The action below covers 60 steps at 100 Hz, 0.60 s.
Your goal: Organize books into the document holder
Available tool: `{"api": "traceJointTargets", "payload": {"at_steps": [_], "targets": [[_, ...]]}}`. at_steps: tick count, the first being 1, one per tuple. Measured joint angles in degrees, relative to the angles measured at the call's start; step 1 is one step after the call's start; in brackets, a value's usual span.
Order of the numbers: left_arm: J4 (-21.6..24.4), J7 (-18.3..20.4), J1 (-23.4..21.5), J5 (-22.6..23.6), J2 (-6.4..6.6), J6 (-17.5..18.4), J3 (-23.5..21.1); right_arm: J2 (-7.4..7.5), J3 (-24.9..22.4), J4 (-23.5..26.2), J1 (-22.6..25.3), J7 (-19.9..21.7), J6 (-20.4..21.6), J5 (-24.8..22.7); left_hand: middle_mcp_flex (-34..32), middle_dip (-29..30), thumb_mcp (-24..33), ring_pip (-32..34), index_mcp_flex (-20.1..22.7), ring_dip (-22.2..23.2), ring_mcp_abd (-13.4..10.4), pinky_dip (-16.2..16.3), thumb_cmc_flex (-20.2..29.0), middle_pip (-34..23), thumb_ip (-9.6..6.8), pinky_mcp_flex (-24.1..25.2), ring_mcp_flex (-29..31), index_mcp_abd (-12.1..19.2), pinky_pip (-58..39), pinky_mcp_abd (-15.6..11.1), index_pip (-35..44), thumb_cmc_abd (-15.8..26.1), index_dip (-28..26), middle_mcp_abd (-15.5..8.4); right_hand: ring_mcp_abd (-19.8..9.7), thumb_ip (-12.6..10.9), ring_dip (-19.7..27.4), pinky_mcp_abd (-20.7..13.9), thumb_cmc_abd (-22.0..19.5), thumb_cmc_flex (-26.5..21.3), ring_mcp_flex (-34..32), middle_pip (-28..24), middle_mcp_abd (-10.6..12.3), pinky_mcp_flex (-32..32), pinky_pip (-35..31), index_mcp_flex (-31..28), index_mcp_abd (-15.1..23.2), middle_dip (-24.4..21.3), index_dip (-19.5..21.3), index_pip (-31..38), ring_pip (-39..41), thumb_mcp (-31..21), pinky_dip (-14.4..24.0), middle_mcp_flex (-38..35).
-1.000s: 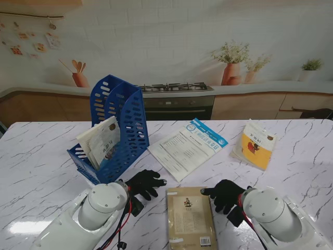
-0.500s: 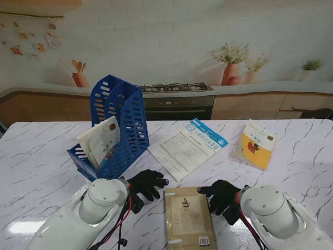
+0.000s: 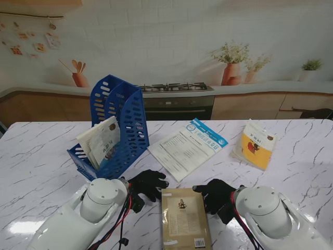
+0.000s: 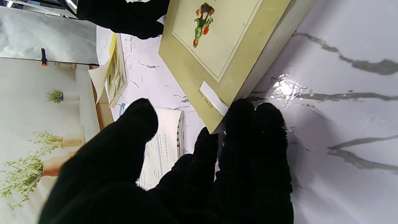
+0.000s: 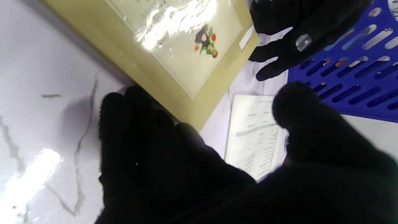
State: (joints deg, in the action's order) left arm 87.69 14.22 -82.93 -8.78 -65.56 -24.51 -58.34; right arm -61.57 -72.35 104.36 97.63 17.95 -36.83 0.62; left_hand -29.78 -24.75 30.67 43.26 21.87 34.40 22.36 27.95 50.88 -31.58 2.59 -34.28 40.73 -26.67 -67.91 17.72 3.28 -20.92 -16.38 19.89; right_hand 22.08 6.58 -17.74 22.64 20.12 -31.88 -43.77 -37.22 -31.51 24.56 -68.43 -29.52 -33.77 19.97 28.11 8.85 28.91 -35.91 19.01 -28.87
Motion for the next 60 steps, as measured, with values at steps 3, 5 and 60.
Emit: {"api": "traceJointTargets", "payload": {"at_steps": [3,5,60], "targets": [[-0.16,0.06,0.0,0.03,0.02,0.36,0.06,-0.09,0.01,-0.01,0.07,-0.23,0.12,0.0,0.0,-0.81,1.33,0.44,0.04,1.41,-0.51,-0.71,0.47,0.0,0.0,-1.17,0.18,0.0,0.0,-0.75,0.0,-1.04,0.0,-0.16,0.14,0.0,-0.53,0.16,0.02,-0.58,0.0,-0.06,0.0,0.0,0.0,0.0,0.04,0.0,0.0,0.0,0.04,-0.61,0.02,-0.15],[-0.26,0.11,0.0,0.14,0.04,0.65,0.13,-0.16,0.01,-0.02,0.13,-0.42,0.19,0.0,0.0,-1.52,3.07,0.61,0.15,2.74,-1.16,-1.51,0.59,-0.29,0.0,-2.53,0.73,0.14,0.02,-1.61,0.0,-2.06,-0.01,-0.4,0.23,0.0,-0.94,0.58,0.04,-0.58,-0.02,-0.31,0.0,0.0,0.0,0.0,0.09,0.01,0.0,0.0,0.21,-0.66,0.03,-0.21],[-3.0,3.33,2.11,-0.84,0.84,5.21,2.59,-1.11,0.32,-0.63,0.63,-4.25,2.01,2.46,0.02,-2.41,10.7,7.29,11.93,13.81,-2.43,-6.23,5.65,-0.21,0.0,-7.23,1.36,4.16,-2.02,-4.92,3.1,-8.43,-4.55,-1.31,5.06,0.0,-2.48,6.5,0.16,-0.58,-0.28,-0.43,-0.61,-0.98,0.02,-0.01,-0.64,0.21,0.0,-0.01,2.72,-2.84,0.11,-0.35]]}}
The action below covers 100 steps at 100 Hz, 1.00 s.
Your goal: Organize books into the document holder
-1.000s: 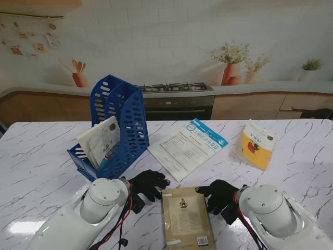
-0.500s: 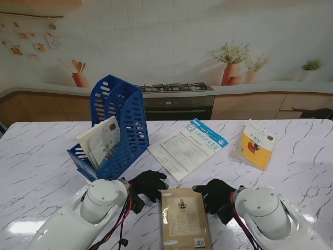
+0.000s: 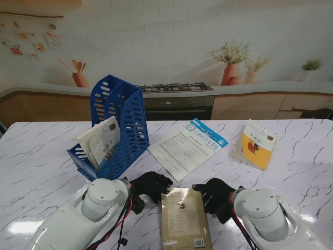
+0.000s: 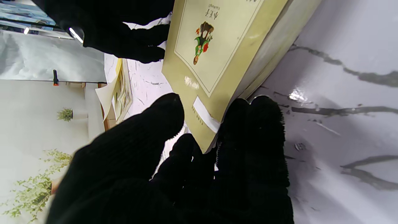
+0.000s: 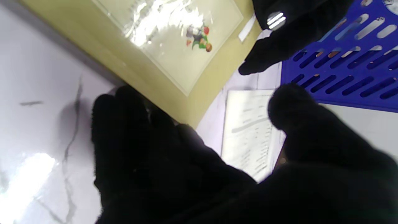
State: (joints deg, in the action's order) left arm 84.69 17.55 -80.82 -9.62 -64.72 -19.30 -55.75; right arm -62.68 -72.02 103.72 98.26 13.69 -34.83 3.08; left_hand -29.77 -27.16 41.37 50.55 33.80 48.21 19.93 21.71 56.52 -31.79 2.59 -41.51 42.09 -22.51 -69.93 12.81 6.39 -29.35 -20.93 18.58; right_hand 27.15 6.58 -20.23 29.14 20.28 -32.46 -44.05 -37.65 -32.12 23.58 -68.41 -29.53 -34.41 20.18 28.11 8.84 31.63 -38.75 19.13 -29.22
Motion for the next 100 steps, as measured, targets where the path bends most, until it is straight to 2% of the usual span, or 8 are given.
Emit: {"api": "traceJointTargets", "payload": {"at_steps": [7,13,28,36,45,59,72,100], "targets": [[-0.3,0.31,0.22,0.77,0.15,1.12,0.47,-0.17,0.17,-0.08,-0.02,-0.53,0.2,0.32,0.01,-0.1,-1.31,0.03,2.01,5.89,-1.1,-7.79,5.78,0.01,0.92,-0.36,1.33,1.12,-2.94,-1.0,2.9,-1.57,-2.53,-0.24,0.53,0.0,0.0,0.68,0.0,0.0,0.0,0.34,-0.01,-0.31,0.03,0.19,0.11,0.0,0.0,-0.02,0.15,0.0,0.01,0.1],[-0.47,0.41,0.28,1.24,0.17,1.64,0.66,-0.28,0.4,-0.2,-0.13,-0.72,0.49,0.55,-1.36,-2.09,-2.24,-0.11,2.3,8.98,-2.26,-10.42,8.75,1.56,0.92,-1.54,3.02,2.47,-4.4,-2.09,12.52,-2.32,-6.76,-1.15,1.03,0.0,0.0,1.38,0.0,0.0,0.0,0.74,-0.01,-0.52,0.05,0.78,0.65,-0.01,0.0,-0.04,0.15,0.0,0.02,0.21],[-1.28,0.52,0.25,-1.29,0.07,2.08,0.25,-0.51,0.69,-0.54,-0.37,-0.89,0.91,1.08,-9.73,-14.84,-3.61,-2.6,-2.44,12.35,-2.85,-10.69,10.51,11.72,2.96,-2.83,6.26,7.63,-6.61,-2.24,37.94,-4.97,-7.89,-4.67,1.46,0.0,0.0,2.01,-0.04,-0.02,0.0,1.15,0.1,-0.99,0.08,1.23,1.17,-0.02,0.0,-0.08,0.15,-0.01,0.07,0.4],[-1.57,1.11,0.14,-1.88,0.06,2.55,0.1,-0.7,0.85,-0.65,-0.41,-0.92,1.06,1.53,-18.18,-19.58,-2.75,-14.2,-0.19,11.27,-4.47,-10.69,11.32,12.93,3.42,-2.88,6.4,10.91,-6.63,-3.69,49.05,-5.83,-8.23,-6.75,-0.46,0.0,0.0,1.17,-0.16,-0.72,0.89,2.57,2.35,-1.68,0.78,1.27,3.71,-0.16,0.0,-0.1,-0.24,0.52,0.21,0.72],[-1.57,1.19,-0.19,-1.58,-0.14,3.11,0.13,-1.07,0.95,-0.7,-0.39,-0.85,1.19,1.92,-20.69,-21.24,-0.23,-18.51,0.29,14.43,-5.6,-9.73,11.12,12.94,4.51,-4.41,8.31,14.04,-9.88,-4.22,55.55,-8.03,-10.85,-6.76,-0.93,0.0,0.0,1.12,-0.78,-1.25,1.36,3.2,2.13,-3.09,0.84,1.27,5.68,-0.44,0.0,-0.1,-0.83,1.02,0.48,0.77],[-1.59,0.49,-0.58,-1.17,-0.29,4.01,0.03,-1.31,0.34,-0.67,0.08,-0.82,1.3,1.98,-22.05,-21.84,2.01,-20.38,0.99,16.57,-6.12,-9.75,9.89,13.29,5.73,-5.62,9.57,14.8,-10.03,-4.49,57.19,-9.15,-11.53,-7.33,-2.51,0.0,0.0,1.07,-0.78,-1.66,1.43,3.72,4.2,-4.6,0.69,1.24,9.39,-0.6,2.28,0.46,-0.83,1.51,1.6,0.21],[-1.61,-1.13,-1.3,-1.22,-0.75,4.72,-0.37,-1.36,0.01,-0.45,0.61,-0.76,1.4,0.23,-23.59,-21.86,2.66,-20.57,1.01,16.83,-6.12,-10.37,9.36,13.29,5.8,-7.27,10.97,14.84,-10.16,-4.51,57.49,-10.06,-11.74,-7.41,-8.42,0.0,0.0,1.06,-0.78,-1.66,1.5,4.95,10.09,-4.72,0.58,2.93,11.26,-1.18,3.28,1.2,-0.92,1.52,2.0,-0.07],[-2.04,-2.42,-2.57,-5.22,-1.69,5.59,-1.65,-1.43,-0.49,0.02,1.08,-1.08,1.2,-0.31,-24.83,-22.3,2.78,-21.49,1.91,18.0,-6.21,-11.32,9.3,13.29,5.8,-7.24,11.62,15.53,-11.89,-4.29,57.85,-10.53,-13.87,-7.57,-11.07,0.0,0.16,1.03,-0.78,-1.67,1.67,8.4,12.41,-5.46,0.56,2.55,11.99,-3.01,4.02,1.23,-3.81,1.52,2.61,-0.08]]}}
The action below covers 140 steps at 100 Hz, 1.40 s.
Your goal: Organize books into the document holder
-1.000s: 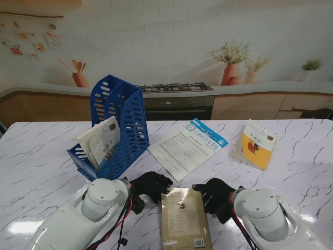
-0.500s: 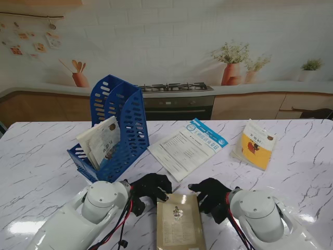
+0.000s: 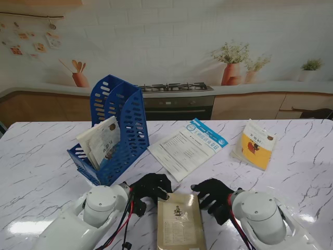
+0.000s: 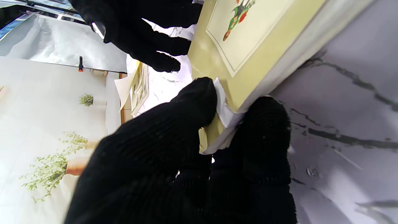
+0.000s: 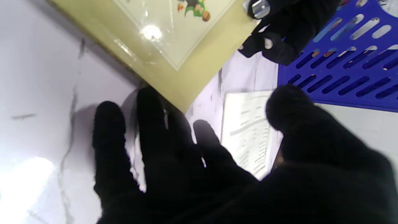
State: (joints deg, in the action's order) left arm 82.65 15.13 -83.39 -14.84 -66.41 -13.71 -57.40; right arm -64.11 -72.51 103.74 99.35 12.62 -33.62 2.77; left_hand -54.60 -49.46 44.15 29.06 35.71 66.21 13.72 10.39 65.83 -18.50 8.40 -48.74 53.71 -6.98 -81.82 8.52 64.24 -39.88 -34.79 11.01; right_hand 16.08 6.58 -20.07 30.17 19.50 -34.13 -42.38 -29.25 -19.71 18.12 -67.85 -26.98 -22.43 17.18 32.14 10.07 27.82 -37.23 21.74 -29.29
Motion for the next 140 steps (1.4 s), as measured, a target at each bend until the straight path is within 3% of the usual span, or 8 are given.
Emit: {"api": "traceJointTargets", "payload": {"at_steps": [11,16,37,58,82,99,130,140], "targets": [[0.35,-0.67,-0.93,0.26,-0.29,0.81,-0.62,-0.01,0.07,0.19,0.14,-0.03,0.31,-2.91,-0.39,0.0,0.22,-0.92,0.46,0.0,0.0,-1.16,-0.03,0.0,0.03,-0.05,0.16,0.03,-0.01,0.14,0.01,-0.02,-0.05,-0.11,-4.1,0.0,0.06,-0.01,0.0,0.0,0.02,0.14,2.25,0.16,0.0,-0.01,0.74,-0.24,0.63,0.0,-0.93,0.0,0.11,0.0],[0.64,-0.82,-1.37,0.28,-0.37,0.92,-0.89,0.05,0.29,0.25,0.05,0.18,0.49,-4.81,-0.66,0.0,0.52,-1.17,0.46,0.1,0.13,-1.31,-0.05,0.01,1.12,0.02,0.24,0.04,-0.02,0.55,0.01,-0.02,-0.06,-0.19,-5.4,0.0,0.06,-0.02,0.0,0.0,-0.02,0.11,3.0,0.69,-0.01,-0.01,1.09,-0.24,0.65,0.0,-0.93,0.0,0.16,0.0],[1.72,-1.05,-3.16,-0.79,-0.34,1.79,-1.85,1.54,1.63,-0.57,-2.08,5.15,0.73,-7.04,-1.35,-0.02,1.3,-1.8,0.51,0.74,1.31,-1.35,-0.06,0.01,1.12,0.6,0.79,0.08,-1.14,2.87,0.02,-0.14,-0.67,-0.19,-7.43,0.0,0.07,-0.05,0.85,0.0,0.52,1.21,6.07,0.94,-0.09,0.12,2.98,-0.3,0.77,0.12,-0.93,0.07,0.26,-0.01],[4.02,-3.3,-5.17,-1.17,-0.32,2.6,-3.15,3.66,2.72,-1.75,-4.61,11.87,1.08,-7.06,-3.14,-0.46,1.91,-2.02,1.22,0.82,2.28,-1.35,-0.04,-1.2,1.13,0.65,0.82,0.13,-2.43,3.64,0.02,-0.28,-0.69,-0.98,-7.81,0.0,0.08,-0.7,2.84,0.0,0.7,1.81,8.15,0.72,-0.09,0.21,4.5,-0.39,1.64,0.57,-1.37,0.88,0.3,-0.02],[5.99,-5.93,-6.29,-2.3,-0.8,2.88,-4.39,4.23,3.67,-2.44,-5.94,13.22,1.16,-7.87,-3.19,-0.6,2.36,-2.76,1.22,0.82,2.96,-1.35,-0.04,-2.35,1.13,0.66,0.82,0.61,-2.44,4.25,0.02,-0.28,-0.73,-1.26,-8.18,0.0,0.19,-0.72,5.17,-0.55,-0.65,1.07,9.42,2.19,-1.53,-0.07,5.12,-0.39,2.1,0.67,-1.39,0.62,1.04,-0.56],[7.1,-7.47,-6.83,-2.88,-1.12,3.22,-4.89,4.58,4.25,-3.09,-6.71,14.52,1.13,-8.39,-3.89,-0.92,2.49,-2.87,1.22,0.82,3.09,-1.35,-0.04,-2.75,1.13,0.66,0.82,0.63,-2.44,4.47,0.02,-0.28,-0.77,-1.35,-8.28,0.0,0.38,-1.31,9.97,-1.24,-3.64,-1.66,10.87,5.91,-5.22,-1.76,6.46,0.12,4.08,2.18,-0.67,-5.45,3.59,-2.94],[8.8,-9.4,-7.65,-4.27,-1.45,4.8,-5.5,5.28,6.8,-5.32,-8.83,16.97,2.37,-8.39,-3.89,-0.94,3.12,-2.93,1.22,0.82,3.25,-1.43,-0.03,-2.75,1.13,0.72,0.82,0.64,-2.74,4.79,0.02,-0.28,-1.35,-1.38,-8.49,0.0,-1.7,-1.32,15.02,-3.54,-8.18,-9.19,10.95,10.34,-9.73,-5.19,7.39,5.34,7.83,6.39,5.3,-10.73,8.83,-8.54],[9.12,-10.24,-7.67,-4.8,-1.66,5.2,-5.52,5.41,7.63,-5.69,-9.39,17.21,2.53,-8.59,-3.89,-0.95,3.56,-2.93,1.27,0.82,3.25,-2.39,-0.03,-2.75,1.13,0.95,0.82,0.64,-2.67,4.83,0.02,-0.28,-1.36,-1.39,-9.61,0.0,-5.93,-0.39,17.18,-6.18,-10.52,-11.45,7.98,13.21,-11.39,-7.85,8.96,9.03,11.82,10.69,12.81,-13.3,11.8,-10.28]]}}
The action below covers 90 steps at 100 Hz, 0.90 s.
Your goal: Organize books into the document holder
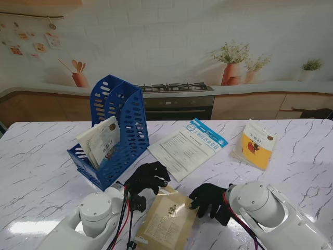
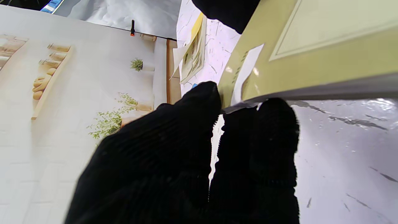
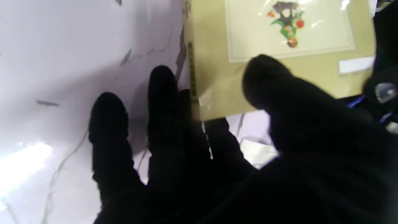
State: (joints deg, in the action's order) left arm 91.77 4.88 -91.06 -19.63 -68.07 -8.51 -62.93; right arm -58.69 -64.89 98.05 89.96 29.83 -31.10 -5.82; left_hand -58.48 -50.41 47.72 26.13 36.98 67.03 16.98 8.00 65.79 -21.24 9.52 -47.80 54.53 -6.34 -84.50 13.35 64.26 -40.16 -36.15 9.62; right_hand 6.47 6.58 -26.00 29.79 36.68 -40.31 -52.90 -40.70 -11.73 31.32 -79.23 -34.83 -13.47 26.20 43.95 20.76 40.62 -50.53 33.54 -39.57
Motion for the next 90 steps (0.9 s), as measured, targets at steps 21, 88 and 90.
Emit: {"api": "traceJointTargets", "payload": {"at_steps": [21,88,90], "targets": [[0.04,-0.42,0.23,-1.19,-0.33,0.7,0.15,0.05,1.9,-0.58,-1.14,-0.96,0.62,-0.87,0.0,-0.11,0.3,-0.01,0.82,0.01,0.0,-0.29,0.0,0.0,0.0,0.04,0.0,0.02,0.02,0.05,0.0,0.0,-0.02,-0.02,-6.08,4.86,-4.98,2.9,3.3,-8.57,-8.23,-8.64,2.0,5.4,-2.06,-3.0,9.18,14.55,0.27,23.2,21.04,0.28,2.09,-10.21],[-0.05,1.14,1.08,-1.58,-0.15,1.92,-0.24,-2.3,-3.43,-3.13,4.01,-6.25,14.0,8.49,0.01,-0.12,-1.26,-0.94,0.82,1.67,-0.03,2.08,0.59,0.01,-0.13,1.98,0.5,0.02,-2.49,0.38,-0.33,1.79,-0.09,-0.18,-1.75,6.24,-11.5,2.66,-3.06,-6.62,-12.36,-7.87,2.08,10.44,-14.83,-3.33,6.94,14.34,15.54,25.3,34.93,-9.25,11.38,-14.28],[0.0,1.21,1.09,-1.33,-0.11,1.88,-0.24,-2.36,-3.53,-3.09,4.14,-6.44,14.08,8.44,0.01,-0.12,-1.78,-1.06,0.82,1.67,-0.05,2.08,0.62,0.0,-0.13,2.22,0.5,0.02,-2.49,0.38,-0.44,1.82,-0.09,-0.18,-2.15,6.24,-12.1,2.66,-3.06,-6.54,-12.55,-7.87,2.08,10.75,-15.46,-3.33,6.94,15.08,16.1,25.3,37.07,-9.29,11.93,-14.28]]}}
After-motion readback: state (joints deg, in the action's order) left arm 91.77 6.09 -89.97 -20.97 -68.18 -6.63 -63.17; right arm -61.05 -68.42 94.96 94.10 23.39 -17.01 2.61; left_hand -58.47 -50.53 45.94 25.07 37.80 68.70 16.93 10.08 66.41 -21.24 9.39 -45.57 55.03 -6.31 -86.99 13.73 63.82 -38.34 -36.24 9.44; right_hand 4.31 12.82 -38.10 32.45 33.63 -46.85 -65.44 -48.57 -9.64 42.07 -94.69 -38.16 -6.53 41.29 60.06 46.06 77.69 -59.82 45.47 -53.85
